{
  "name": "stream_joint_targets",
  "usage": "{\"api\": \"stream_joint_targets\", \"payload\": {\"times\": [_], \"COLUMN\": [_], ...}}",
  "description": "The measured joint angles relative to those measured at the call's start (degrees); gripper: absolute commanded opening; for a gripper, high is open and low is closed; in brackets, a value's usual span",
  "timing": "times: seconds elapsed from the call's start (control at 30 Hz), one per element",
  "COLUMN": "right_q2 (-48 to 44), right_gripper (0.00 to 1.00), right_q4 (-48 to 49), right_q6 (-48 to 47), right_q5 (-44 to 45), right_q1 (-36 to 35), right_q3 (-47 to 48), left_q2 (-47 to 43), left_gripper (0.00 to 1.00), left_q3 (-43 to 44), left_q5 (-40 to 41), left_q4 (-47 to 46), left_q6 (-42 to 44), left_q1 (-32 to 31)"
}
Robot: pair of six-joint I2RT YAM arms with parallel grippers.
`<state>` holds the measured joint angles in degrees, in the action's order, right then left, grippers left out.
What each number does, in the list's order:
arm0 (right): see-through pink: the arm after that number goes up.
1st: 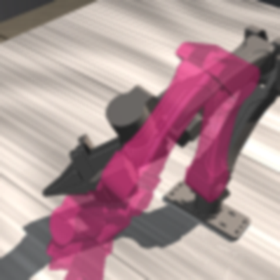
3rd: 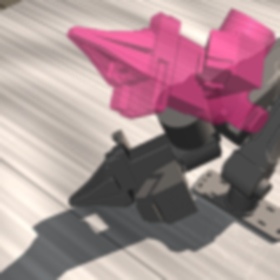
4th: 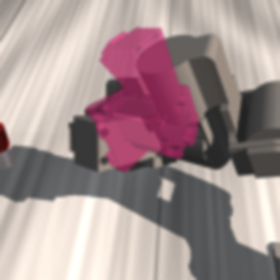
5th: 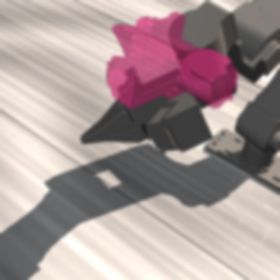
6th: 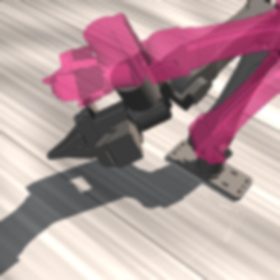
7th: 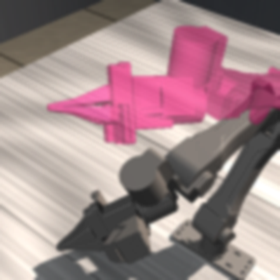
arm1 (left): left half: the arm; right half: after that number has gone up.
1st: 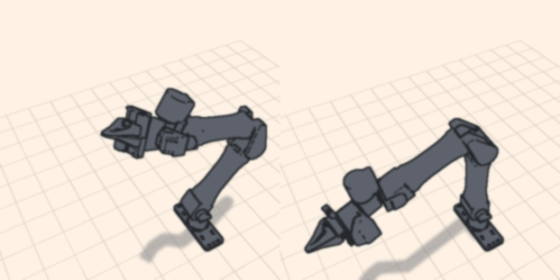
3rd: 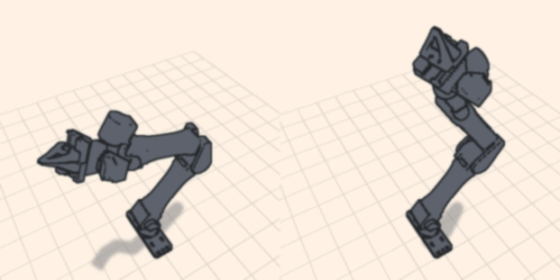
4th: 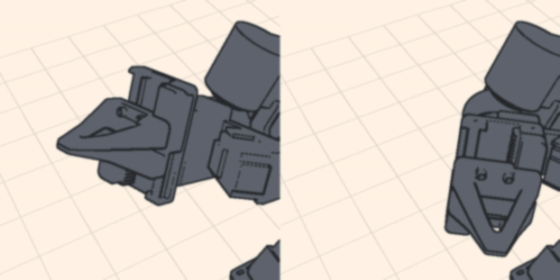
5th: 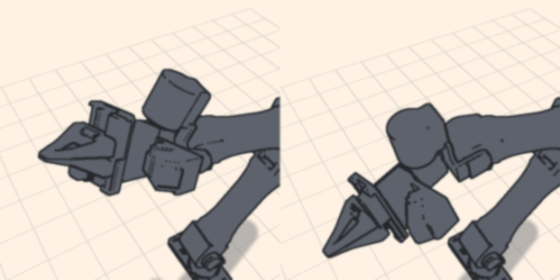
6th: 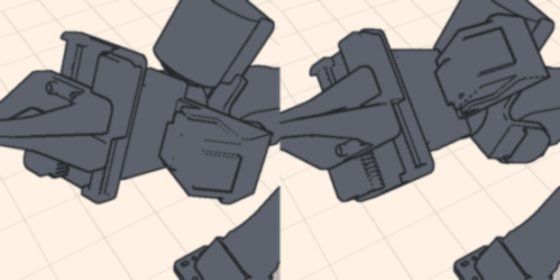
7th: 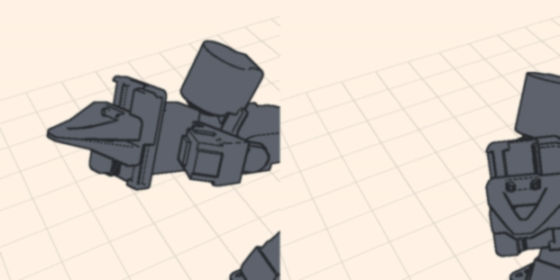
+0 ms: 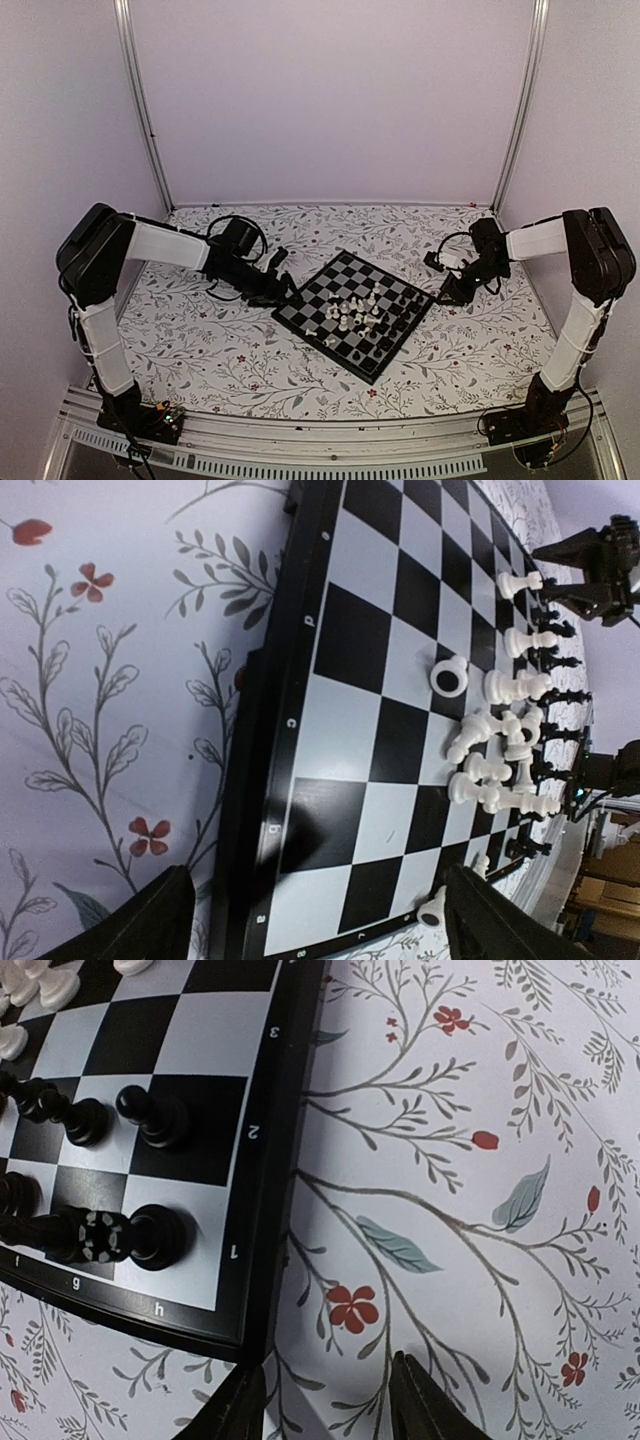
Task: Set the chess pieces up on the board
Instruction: Adjust the chessboard at the center of the board.
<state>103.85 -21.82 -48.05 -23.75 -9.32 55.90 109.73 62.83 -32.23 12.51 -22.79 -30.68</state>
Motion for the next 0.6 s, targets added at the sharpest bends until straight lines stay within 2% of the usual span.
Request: {"api": "stream_joint_targets", "payload": {"times": [0.3,0.6], "right_q2": [5.5,7.6], "right_gripper": [0.46,0.46], "right_q4": [-0.9,-0.9], "right_q6": [2.1,2.9], "right_q5": [-0.1,-0.6], "right_q1": [0.0,0.0], "right_q3": [7.3,10.0], "left_q2": [-3.6,-5.2], "left_gripper": [0.85,0.85], "left_q3": [-4.7,-6.6], "left_q5": [0.0,1.0], "left_q4": [-0.6,-0.6], "left_q6": [-2.3,-3.3], "left_q1": [-3.2,-11.0]}}
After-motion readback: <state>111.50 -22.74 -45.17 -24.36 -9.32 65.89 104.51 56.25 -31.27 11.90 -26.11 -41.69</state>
